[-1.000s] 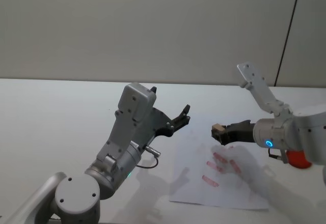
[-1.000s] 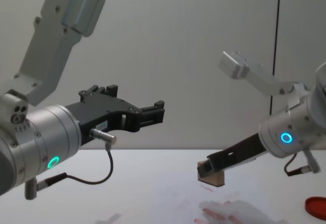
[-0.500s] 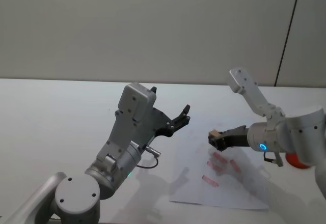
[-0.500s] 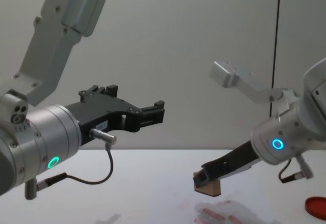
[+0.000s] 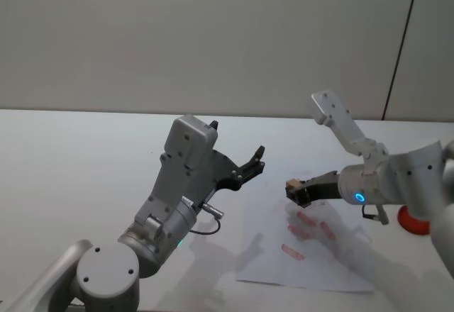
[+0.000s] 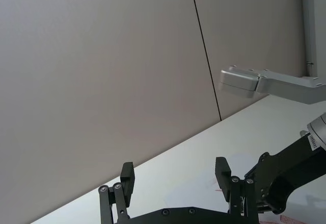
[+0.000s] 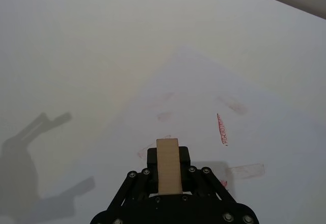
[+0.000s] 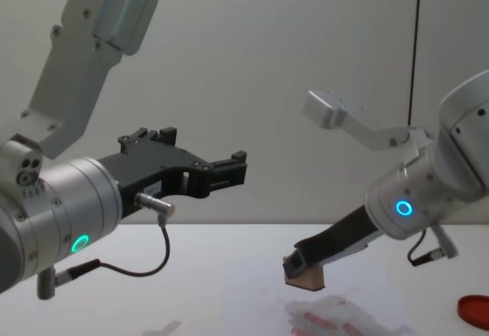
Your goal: Use the one hand to pick up the stamp and affix it onto the A4 paper.
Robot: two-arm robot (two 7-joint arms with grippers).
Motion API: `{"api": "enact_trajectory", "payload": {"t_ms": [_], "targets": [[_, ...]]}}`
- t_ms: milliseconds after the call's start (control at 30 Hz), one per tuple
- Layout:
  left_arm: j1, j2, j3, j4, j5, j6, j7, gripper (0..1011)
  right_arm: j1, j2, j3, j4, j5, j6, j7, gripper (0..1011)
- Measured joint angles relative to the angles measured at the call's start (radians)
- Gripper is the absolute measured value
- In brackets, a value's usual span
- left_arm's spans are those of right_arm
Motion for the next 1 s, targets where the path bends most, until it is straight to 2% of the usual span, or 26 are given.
{"api": "enact_trajectory", "payload": {"t_ms": [500,1000], "targets": [[0.0,0.0,0.0,0.0,0.0,0.0,0.0,1002,0.059,-0.019,-0.004,0.109,-0.04,-0.043,0.005,219],[0.0,0.0,0.0,0.0,0.0,0.0,0.0,1002,0.079,-0.028,-0.012,0.168,-0.054,-0.083,-0.012,219]]}}
